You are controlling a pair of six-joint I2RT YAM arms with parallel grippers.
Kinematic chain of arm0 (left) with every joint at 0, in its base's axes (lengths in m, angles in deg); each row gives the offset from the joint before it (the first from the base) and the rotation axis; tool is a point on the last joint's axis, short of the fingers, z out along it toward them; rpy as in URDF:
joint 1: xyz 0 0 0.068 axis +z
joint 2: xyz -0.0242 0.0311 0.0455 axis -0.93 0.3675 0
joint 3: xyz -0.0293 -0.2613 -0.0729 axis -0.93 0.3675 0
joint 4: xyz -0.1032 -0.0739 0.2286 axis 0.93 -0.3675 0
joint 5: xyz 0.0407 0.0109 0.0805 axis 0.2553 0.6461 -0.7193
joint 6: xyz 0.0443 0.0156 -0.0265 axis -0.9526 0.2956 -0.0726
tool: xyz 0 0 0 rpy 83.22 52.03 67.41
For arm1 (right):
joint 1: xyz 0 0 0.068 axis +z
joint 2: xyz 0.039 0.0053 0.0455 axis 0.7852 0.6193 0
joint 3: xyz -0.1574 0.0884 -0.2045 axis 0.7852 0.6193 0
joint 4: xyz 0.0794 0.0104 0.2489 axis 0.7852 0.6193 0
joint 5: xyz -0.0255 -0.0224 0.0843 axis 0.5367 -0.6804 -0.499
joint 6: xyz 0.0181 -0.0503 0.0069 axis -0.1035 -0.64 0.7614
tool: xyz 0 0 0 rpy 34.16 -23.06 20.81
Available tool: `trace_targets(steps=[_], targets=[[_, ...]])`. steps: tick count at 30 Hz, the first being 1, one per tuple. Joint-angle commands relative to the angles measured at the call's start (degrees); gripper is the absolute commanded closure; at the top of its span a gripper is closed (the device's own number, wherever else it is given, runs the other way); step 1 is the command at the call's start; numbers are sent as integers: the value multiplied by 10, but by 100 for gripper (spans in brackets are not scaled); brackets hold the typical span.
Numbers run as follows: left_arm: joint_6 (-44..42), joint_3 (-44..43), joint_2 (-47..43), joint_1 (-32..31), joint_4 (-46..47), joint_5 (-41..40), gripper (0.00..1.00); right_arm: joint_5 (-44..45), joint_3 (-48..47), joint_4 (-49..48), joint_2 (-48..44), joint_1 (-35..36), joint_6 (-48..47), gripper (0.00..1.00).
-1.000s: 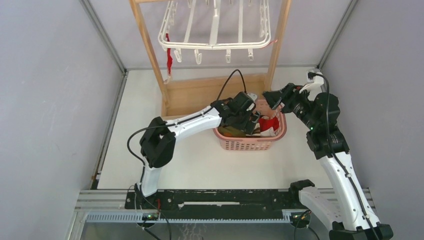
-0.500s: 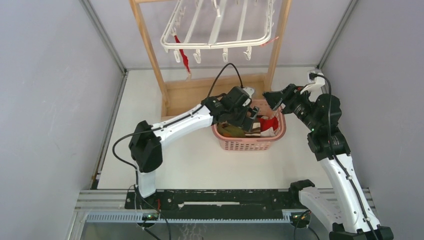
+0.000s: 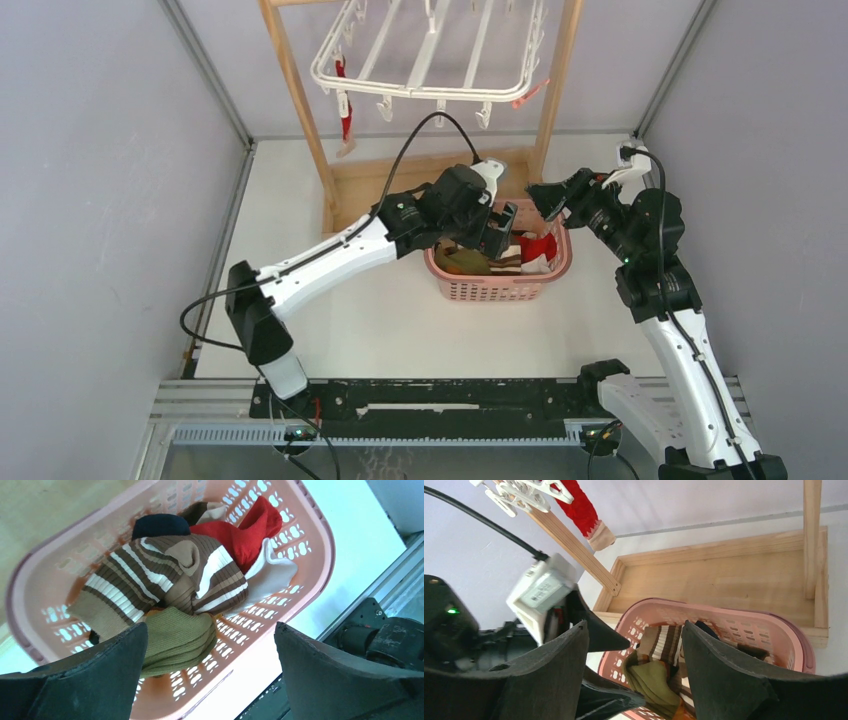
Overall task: Remove the socks clipped to the hanger
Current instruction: Place the sock in the bin, then remove the sock from the hanger.
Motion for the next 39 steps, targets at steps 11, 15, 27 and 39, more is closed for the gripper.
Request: trace_targets(steps=[11, 15, 27, 39], targets=[[-17, 73, -154, -1, 63, -92, 0, -9, -3, -5, -10, -2, 15, 25], [-27, 113, -195, 3, 89, -134, 0, -11, -3, -4, -11, 1, 16, 25], [-58, 225, -283, 86, 154, -179, 0, -24, 34, -35, -19, 1, 21, 0], [-49, 320, -314, 185, 239, -208, 0, 9, 87, -116, 13, 2, -14, 0]])
